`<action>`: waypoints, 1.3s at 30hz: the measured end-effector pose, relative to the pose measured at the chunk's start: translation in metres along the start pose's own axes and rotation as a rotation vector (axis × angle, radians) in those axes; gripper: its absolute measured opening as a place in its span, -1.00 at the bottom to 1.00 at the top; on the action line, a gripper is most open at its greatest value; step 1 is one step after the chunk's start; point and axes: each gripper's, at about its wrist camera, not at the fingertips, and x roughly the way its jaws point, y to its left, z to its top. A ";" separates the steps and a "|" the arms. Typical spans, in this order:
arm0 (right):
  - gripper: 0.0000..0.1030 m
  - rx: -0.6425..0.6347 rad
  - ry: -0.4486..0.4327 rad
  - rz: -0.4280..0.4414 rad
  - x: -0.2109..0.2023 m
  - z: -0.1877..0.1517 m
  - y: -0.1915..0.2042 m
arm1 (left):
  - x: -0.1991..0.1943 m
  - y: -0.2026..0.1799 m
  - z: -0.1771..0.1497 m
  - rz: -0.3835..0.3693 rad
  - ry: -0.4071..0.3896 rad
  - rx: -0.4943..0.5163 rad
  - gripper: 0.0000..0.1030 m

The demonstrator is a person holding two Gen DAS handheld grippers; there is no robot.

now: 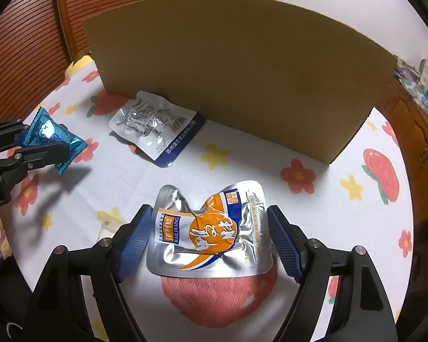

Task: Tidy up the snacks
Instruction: 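Lift the silver pouch with the right tool while the left tool holds the blue candy, then carry both held candies over the box and open both tools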

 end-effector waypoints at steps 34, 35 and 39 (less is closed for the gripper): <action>0.60 0.028 -0.322 -0.017 -0.067 0.140 -0.060 | 0.000 0.022 0.148 0.064 -0.162 0.068 -0.55; 0.60 0.030 -0.321 -0.014 -0.065 0.141 -0.061 | 0.002 0.023 0.149 0.066 -0.161 0.068 -0.55; 0.63 0.038 -0.313 -0.020 -0.056 0.145 -0.067 | 0.012 0.025 0.152 0.078 -0.150 0.070 -0.54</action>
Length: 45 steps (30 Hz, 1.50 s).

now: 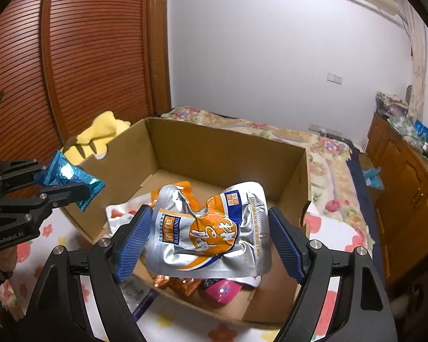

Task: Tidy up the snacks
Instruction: 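Carry both held candies over the box and open both tools, then withdraw both open tools from the box toward the packs on the bed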

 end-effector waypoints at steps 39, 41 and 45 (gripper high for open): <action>0.03 0.060 0.130 0.118 -0.063 -0.133 0.079 | -0.045 -0.031 -0.102 -0.024 0.082 -0.039 -0.03; 0.01 0.064 0.145 0.131 -0.060 -0.142 0.082 | -0.041 -0.031 -0.108 -0.021 0.096 -0.039 -0.03; -0.08 0.061 0.180 0.156 -0.050 -0.155 0.091 | -0.031 -0.029 -0.119 -0.022 0.124 -0.054 -0.03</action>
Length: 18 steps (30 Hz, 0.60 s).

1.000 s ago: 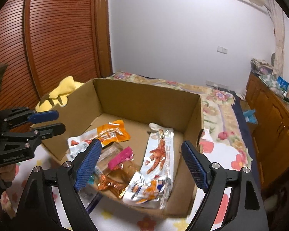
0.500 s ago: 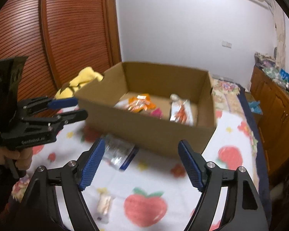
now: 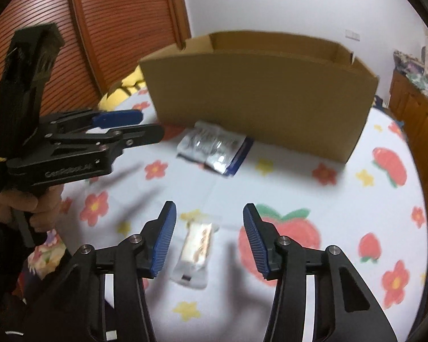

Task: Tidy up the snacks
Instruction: 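Withdraw both open tools from the box toward the packs on the bed, then close the right tool on the white wrapped bar while the left tool approaches the silver pouch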

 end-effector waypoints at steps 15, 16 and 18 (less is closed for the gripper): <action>-0.42 -0.017 0.073 0.006 0.023 -0.019 0.004 | 0.022 0.000 -0.009 -0.004 0.044 -0.019 -0.01; -0.52 -0.018 0.072 0.008 0.021 -0.019 0.004 | 0.024 -0.001 -0.009 -0.009 0.047 -0.018 0.00; -0.60 -0.021 0.072 0.009 0.020 -0.019 0.004 | 0.028 -0.004 -0.007 -0.023 0.054 -0.014 0.05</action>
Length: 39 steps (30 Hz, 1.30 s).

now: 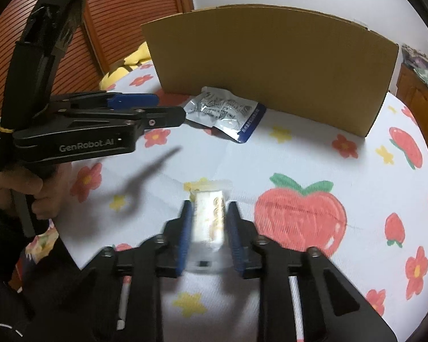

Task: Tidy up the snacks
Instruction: 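Close the right tool on the white wrapped bar while the left tool approaches the silver pouch, then close the left tool on the silver blue-edged pouch while the right tool holds the white bar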

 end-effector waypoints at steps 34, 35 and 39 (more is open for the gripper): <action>-0.61 0.027 -0.094 -0.053 -0.016 0.005 -0.058 | 0.037 -0.028 0.036 0.101 0.032 0.084 0.36; -0.61 0.026 -0.096 -0.054 -0.016 0.005 -0.058 | 0.040 -0.028 0.037 0.106 0.038 0.083 0.36; -0.61 0.021 -0.101 -0.050 -0.017 0.004 -0.057 | 0.052 -0.022 0.038 0.113 0.070 0.065 0.36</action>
